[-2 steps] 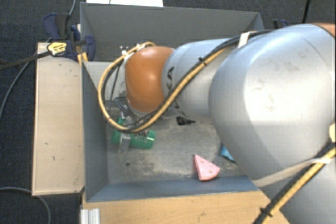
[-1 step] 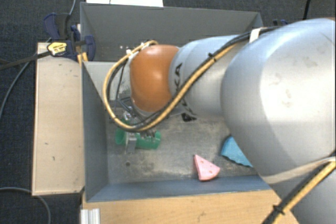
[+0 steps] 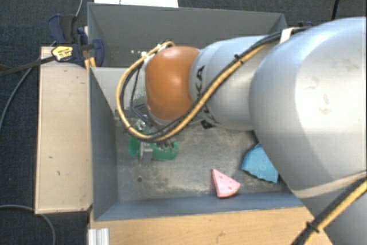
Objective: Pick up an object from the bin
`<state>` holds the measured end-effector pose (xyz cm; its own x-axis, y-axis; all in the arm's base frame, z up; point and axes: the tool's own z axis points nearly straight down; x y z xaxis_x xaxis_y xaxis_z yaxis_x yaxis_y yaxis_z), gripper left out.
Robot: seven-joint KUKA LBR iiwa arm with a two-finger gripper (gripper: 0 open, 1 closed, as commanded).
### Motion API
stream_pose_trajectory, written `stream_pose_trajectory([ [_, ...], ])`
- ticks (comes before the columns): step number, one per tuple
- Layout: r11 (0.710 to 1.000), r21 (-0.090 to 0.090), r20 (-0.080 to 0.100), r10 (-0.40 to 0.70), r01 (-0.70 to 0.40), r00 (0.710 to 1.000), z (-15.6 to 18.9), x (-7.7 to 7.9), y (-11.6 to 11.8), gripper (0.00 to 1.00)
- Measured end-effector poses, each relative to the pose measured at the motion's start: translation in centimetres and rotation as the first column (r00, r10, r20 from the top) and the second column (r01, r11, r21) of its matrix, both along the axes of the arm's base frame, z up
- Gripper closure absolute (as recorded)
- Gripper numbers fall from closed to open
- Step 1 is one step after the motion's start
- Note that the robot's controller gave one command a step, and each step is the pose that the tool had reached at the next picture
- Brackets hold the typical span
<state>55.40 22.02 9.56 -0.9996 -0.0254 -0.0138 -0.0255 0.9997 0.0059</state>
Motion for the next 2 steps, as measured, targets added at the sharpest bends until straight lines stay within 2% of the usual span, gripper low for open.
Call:
stream_pose_trajectory([
  [1,1.000,-0.002,-0.009,-0.030,0.030,0.999,-2.2,-0.4,0.4,1.00],
  [2,1.000,-0.004,-0.012,-0.019,0.019,1.000,2.0,-0.5,0.3,1.00],
])
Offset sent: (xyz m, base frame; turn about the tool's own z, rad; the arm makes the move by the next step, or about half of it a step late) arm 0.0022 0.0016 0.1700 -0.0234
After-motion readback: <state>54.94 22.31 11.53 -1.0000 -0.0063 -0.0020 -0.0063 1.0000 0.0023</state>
